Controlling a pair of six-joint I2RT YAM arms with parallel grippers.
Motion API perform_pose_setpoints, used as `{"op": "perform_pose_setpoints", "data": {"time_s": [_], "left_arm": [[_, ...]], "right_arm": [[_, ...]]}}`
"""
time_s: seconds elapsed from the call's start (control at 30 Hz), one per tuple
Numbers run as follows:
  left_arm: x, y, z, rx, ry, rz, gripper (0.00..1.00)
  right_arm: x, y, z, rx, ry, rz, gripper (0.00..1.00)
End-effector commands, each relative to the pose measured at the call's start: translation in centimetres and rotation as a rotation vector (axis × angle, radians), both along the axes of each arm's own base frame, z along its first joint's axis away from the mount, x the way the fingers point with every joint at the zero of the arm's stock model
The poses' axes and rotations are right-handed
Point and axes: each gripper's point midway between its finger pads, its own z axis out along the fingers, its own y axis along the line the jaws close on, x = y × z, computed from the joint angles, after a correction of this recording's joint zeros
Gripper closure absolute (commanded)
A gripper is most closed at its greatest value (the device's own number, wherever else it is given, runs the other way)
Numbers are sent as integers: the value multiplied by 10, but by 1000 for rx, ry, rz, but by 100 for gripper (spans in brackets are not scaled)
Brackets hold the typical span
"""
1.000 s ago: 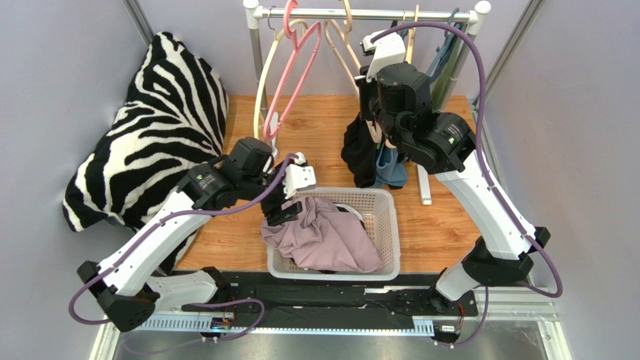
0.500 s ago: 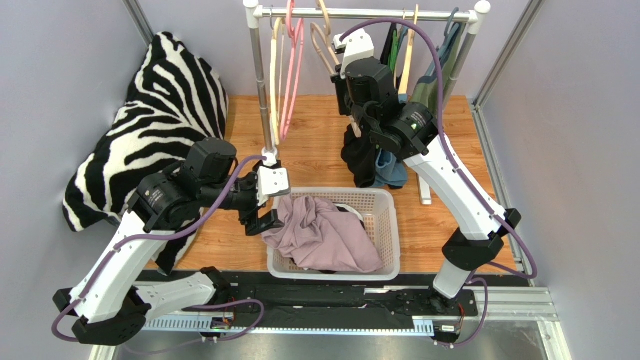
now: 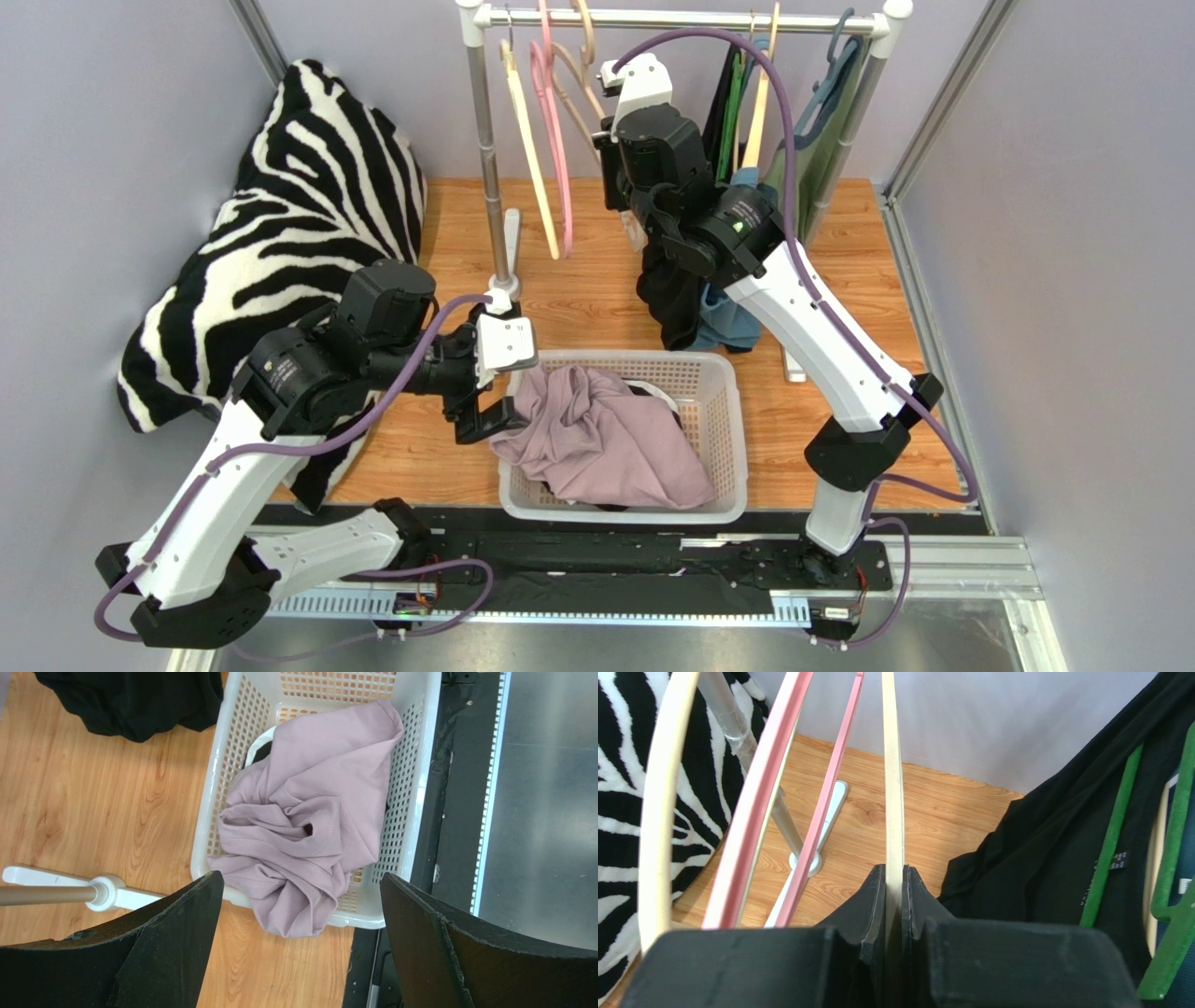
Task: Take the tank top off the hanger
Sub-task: Place the hanger at the clothesline.
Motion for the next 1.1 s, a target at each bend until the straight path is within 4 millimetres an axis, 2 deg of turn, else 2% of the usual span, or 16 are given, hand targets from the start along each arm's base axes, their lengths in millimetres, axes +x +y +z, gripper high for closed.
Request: {"op": "perform_pose_setpoints", "data": {"time_s": [0.0, 0.07, 0.1, 0.2, 0.23, 0.33, 0.4, 0.43, 0.47, 0.5, 0.6, 0.83, 0.97, 1.07], "left_arm": [[4, 0, 6, -19, -48, 10, 9], [5, 0, 7, -21, -49, 11, 9], [5, 0, 7, -22, -48, 13, 9], [8, 0, 9, -22, -57, 24, 9], [9, 0, 9, -21, -57, 29, 9], [10, 2, 9, -17, -66, 42, 9], [13, 3, 9, -10, -69, 55, 9], [13, 3, 9, -11, -70, 55, 9], [13, 4, 9, -10, -71, 55, 9], [13, 3, 9, -11, -67, 55, 9], [14, 2, 8, -12, -61, 57, 9], [15, 1, 8, -13, -57, 64, 9], [17, 1, 4, -4, -53, 66, 9], [18, 0, 3, -4, -52, 69, 9]], "right_arm": [[-5, 6, 10, 57, -4, 20, 85], [-9, 9, 14, 72, -8, 46, 76], [-11, 9, 19, 82, -16, 56, 62], [-22, 4, 36, 88, -41, 91, 47], [-28, -4, 44, 82, -56, 94, 46], [-35, -27, 51, 52, -73, 46, 43], [-47, -54, 66, 53, -108, 6, 42], [-47, -60, 58, 39, -95, -5, 42], [-55, -72, 67, 55, -112, -11, 42], [-56, -79, 67, 54, -113, -25, 42], [-57, -97, 57, 40, -94, -56, 42], [-45, -111, 36, 83, -25, -54, 40], [-45, -110, 40, 92, -32, -37, 40], [-44, -108, 50, 107, -52, -30, 40]]}}
